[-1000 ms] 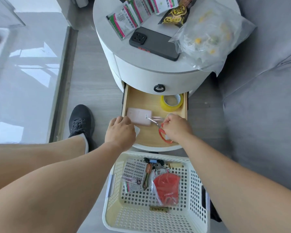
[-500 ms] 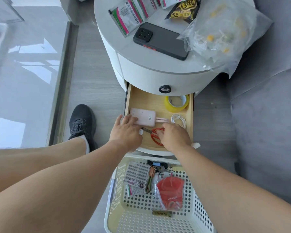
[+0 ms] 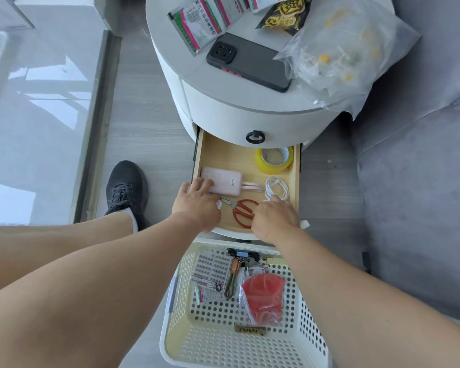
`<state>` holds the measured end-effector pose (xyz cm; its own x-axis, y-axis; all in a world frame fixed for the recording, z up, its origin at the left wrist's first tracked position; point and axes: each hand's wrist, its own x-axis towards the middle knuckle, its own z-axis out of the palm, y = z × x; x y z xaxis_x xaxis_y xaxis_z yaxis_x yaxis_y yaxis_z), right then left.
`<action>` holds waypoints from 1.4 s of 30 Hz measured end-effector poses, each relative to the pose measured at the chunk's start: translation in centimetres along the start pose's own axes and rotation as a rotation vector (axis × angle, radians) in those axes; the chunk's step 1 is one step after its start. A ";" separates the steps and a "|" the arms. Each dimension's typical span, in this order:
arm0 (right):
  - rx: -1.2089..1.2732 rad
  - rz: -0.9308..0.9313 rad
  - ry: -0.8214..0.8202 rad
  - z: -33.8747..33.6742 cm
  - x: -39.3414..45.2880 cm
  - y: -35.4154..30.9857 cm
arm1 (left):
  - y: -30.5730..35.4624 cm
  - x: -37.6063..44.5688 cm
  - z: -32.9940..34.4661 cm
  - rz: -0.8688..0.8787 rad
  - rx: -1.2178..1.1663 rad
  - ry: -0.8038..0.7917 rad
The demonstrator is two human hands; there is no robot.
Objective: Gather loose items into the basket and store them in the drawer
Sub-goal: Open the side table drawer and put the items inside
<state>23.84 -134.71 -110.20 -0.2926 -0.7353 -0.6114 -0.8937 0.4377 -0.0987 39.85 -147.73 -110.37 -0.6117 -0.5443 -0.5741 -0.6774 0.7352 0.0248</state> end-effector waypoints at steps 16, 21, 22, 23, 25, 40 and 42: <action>0.472 0.184 0.701 0.8 -5.8 1.3 | 1.1 -2.0 -0.2 -0.012 0.006 0.172; 0.276 0.256 0.475 5.1 -12.2 4.0 | 3.7 -8.0 -1.7 0.274 -0.136 0.314; 0.192 0.209 0.383 6.5 -13.6 4.4 | 4.4 -9.1 -1.4 0.309 -0.108 0.256; 0.156 0.175 0.274 7.8 -14.5 4.6 | 5.1 -10.0 -0.6 0.312 -0.076 0.191; 0.156 0.143 -0.001 9.8 -16.0 4.2 | 6.4 -11.4 1.9 0.235 -0.050 -0.004; 0.453 0.043 -0.157 11.6 -14.3 1.6 | 12.1 -8.9 12.3 -0.168 -0.453 -0.367; 0.533 0.081 -0.024 10.2 -13.1 2.3 | 12.1 -8.5 11.5 -0.228 -0.461 -0.321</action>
<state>29.06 -118.80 -110.45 -0.3404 -0.6789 -0.6506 -0.5700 0.6993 -0.4314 41.50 -129.55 -114.63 -0.3252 -0.4660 -0.8228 -0.9280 0.3247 0.1829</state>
